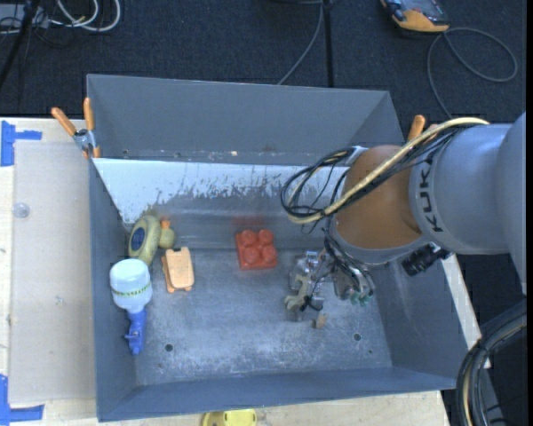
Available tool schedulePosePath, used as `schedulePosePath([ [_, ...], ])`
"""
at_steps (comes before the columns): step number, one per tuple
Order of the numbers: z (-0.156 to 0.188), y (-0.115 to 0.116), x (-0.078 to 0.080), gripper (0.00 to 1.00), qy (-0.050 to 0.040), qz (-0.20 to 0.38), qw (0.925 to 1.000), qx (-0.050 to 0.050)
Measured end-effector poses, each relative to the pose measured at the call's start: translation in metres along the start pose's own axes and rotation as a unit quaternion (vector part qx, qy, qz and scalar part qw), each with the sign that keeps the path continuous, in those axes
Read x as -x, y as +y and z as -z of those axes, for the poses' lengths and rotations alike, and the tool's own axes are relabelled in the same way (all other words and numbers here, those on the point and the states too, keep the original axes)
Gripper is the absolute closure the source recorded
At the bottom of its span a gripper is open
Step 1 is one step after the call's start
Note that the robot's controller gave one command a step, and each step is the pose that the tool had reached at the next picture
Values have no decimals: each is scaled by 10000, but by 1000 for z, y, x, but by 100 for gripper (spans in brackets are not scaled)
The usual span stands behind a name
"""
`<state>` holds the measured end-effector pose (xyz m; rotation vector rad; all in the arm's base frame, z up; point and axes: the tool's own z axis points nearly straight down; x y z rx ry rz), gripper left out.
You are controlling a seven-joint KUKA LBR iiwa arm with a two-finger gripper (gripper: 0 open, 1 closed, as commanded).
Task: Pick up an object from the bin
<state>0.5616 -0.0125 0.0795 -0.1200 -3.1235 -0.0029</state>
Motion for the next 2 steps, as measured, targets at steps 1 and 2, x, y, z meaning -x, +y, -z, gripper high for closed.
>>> schedulePosePath([
  [1,180,6,-7,100,-35,44,10000,3],
  [2,177,6,-8,100,1,41,10000,2],
])
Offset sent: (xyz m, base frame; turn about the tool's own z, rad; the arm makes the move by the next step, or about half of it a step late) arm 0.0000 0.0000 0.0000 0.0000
